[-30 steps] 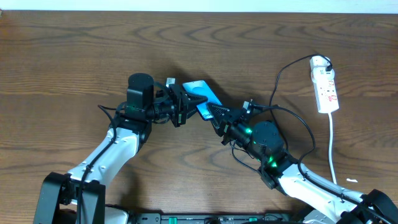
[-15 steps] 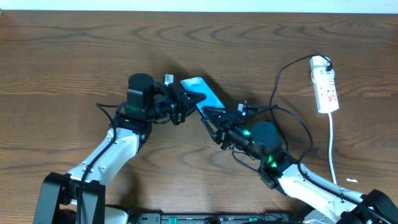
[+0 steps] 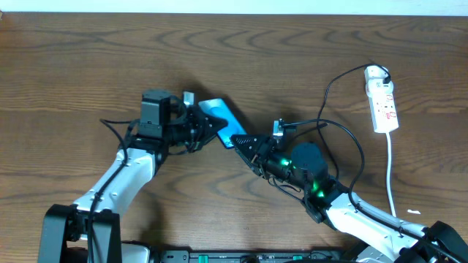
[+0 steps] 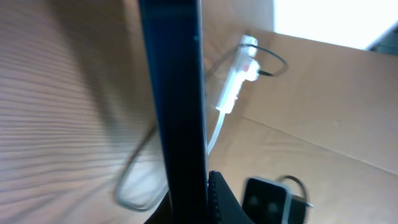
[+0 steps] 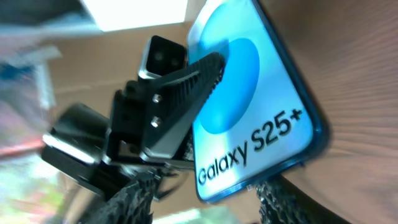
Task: Plug charger to phone and switch on socket
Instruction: 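Release the phone from the right gripper and withdraw it, then grasp the black USB cable plug end with the right gripper, then carry the cable plug with the right gripper toward the phone's bottom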
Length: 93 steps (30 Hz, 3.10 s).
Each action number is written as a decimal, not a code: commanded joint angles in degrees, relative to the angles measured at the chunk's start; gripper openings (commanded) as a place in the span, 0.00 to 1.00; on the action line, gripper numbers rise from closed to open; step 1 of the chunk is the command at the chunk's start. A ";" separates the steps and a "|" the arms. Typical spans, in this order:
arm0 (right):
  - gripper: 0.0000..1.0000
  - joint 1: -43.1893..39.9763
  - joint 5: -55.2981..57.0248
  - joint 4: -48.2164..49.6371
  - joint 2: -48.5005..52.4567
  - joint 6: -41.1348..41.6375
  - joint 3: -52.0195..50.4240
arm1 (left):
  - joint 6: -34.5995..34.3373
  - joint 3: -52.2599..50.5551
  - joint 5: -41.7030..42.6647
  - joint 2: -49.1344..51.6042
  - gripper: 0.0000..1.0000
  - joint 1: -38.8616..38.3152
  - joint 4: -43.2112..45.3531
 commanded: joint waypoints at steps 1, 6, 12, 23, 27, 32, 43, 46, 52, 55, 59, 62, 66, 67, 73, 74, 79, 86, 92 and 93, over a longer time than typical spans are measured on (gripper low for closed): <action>0.53 -1.60 1.99 -2.19 -0.31 -9.84 0.57 | 8.61 0.28 0.31 -0.28 0.08 2.08 -3.80; 0.59 -4.52 1.95 -6.21 -0.46 -15.19 0.57 | 9.49 0.28 0.33 -0.28 0.07 2.82 -6.58; 0.66 -9.44 1.99 -11.78 -3.37 -19.39 0.61 | 9.46 0.28 0.76 -0.28 0.07 2.82 -7.04; 0.66 -18.73 9.01 -34.73 -15.39 -25.03 3.02 | 9.44 0.28 0.76 -0.28 0.08 2.82 -7.85; 0.66 -20.94 14.78 -46.69 -18.95 -25.31 5.81 | 9.31 0.28 0.79 -0.28 0.07 2.82 -7.85; 0.66 -23.32 20.31 -55.36 -19.23 -25.29 7.54 | 9.22 0.28 0.79 -0.28 0.07 2.80 -7.87; 0.48 -28.44 21.24 -54.23 -6.84 -22.67 8.02 | 9.22 0.28 0.76 -0.28 0.07 2.80 -7.85; 0.45 -28.48 20.13 -52.61 -1.66 -22.21 9.77 | 9.22 0.28 0.76 -0.28 0.07 2.80 -7.85; 0.41 -28.48 21.03 -52.65 7.34 -16.17 15.04 | 9.22 0.28 0.76 -0.28 0.07 2.80 -7.87; 0.40 -28.48 21.07 -52.61 11.26 -12.26 16.72 | 9.22 0.28 0.79 -0.28 0.07 2.80 -7.87; 0.38 -28.41 19.63 -49.20 16.24 -9.49 17.62 | 9.22 0.28 0.81 -0.28 0.08 2.80 -7.87; 0.38 -28.37 17.64 -46.27 19.06 -7.74 17.64 | 9.22 0.28 0.81 -0.28 0.07 2.80 -7.87; 0.37 -28.37 17.35 -45.59 21.79 -5.05 17.68 | 9.22 0.28 1.46 -0.28 0.08 2.82 -7.87; 0.36 -28.35 17.03 -45.35 22.27 -4.96 17.68 | 9.22 0.28 1.73 -0.28 0.08 2.82 -7.85; 0.28 -28.22 15.89 -44.96 24.20 -4.70 17.68 | 9.22 0.28 2.08 -0.28 0.07 2.80 -7.87; 0.26 -28.22 15.89 -44.98 24.46 -4.70 17.68 | 9.22 0.28 2.08 -0.28 0.08 2.82 -7.87; 0.01 -28.22 15.89 -45.35 24.83 -4.74 17.68 | 9.22 0.28 2.08 -0.28 0.07 2.82 -7.87; 0.01 -28.22 12.20 -39.87 24.74 -14.95 17.68 | 9.22 0.28 3.80 -0.28 0.07 2.82 -7.85; 0.01 -28.22 1.07 -36.37 20.46 -26.77 17.73 | 9.25 0.28 6.88 -0.28 0.07 2.86 -6.69; 0.01 -28.24 -0.79 -36.37 18.93 -29.77 17.73 | 9.25 0.28 8.22 -0.28 0.08 2.95 -5.44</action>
